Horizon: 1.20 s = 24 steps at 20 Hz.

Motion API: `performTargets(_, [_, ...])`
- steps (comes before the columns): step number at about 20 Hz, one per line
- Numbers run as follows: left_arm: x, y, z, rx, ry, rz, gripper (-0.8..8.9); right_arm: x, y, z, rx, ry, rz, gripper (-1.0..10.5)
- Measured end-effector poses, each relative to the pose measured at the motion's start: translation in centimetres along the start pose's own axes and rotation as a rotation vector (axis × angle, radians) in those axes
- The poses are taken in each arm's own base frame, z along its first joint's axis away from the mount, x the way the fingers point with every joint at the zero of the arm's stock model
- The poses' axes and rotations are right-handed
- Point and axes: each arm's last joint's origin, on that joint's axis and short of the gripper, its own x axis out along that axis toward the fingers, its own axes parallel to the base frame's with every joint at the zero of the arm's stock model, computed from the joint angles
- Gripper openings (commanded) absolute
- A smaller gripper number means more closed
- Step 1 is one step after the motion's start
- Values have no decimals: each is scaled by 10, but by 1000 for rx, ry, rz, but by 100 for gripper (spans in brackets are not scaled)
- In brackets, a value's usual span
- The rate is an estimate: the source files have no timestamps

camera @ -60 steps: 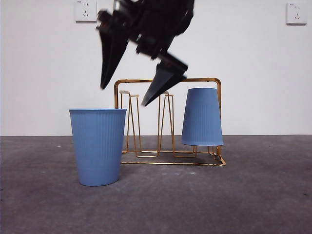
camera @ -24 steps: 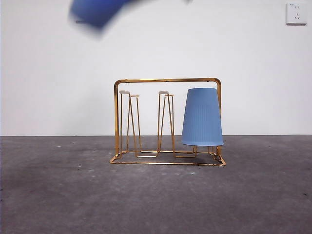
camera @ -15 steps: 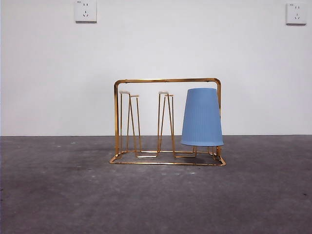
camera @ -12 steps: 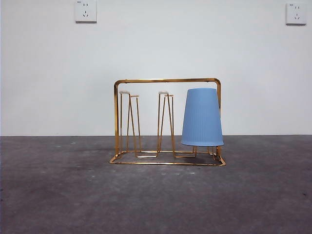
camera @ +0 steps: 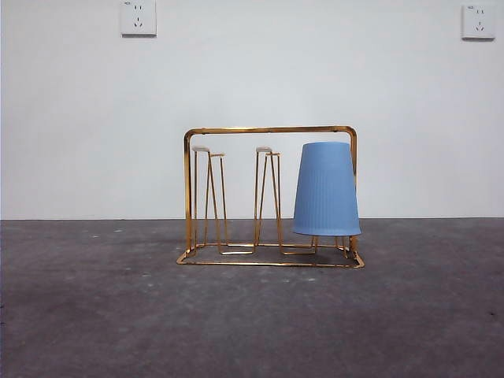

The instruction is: Pick up cup 1,put cup 1 in the cup rack,pick up cup 2,put cup 2 in the cup rack

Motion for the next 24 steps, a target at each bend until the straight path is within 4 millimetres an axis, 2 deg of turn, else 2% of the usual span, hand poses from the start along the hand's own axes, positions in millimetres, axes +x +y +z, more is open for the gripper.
performTargets(7, [28, 22, -13, -79, -91, -106, 503, -2, 2, 9, -36, -79, 35, -16])
performTargets(11, [40, 30, -19, -106, -158, -185, 503, 5, -1, 8, -50, -107, 36, -16])
performTargets(17, [50, 38, -26, -148, -217, -239, 503, 30, -9, -5, -44, -83, 37, -16])
performTargets(24, [52, 42, -29, -170, -242, -225, 502, 67, -20, -33, -17, 8, 45, -16])
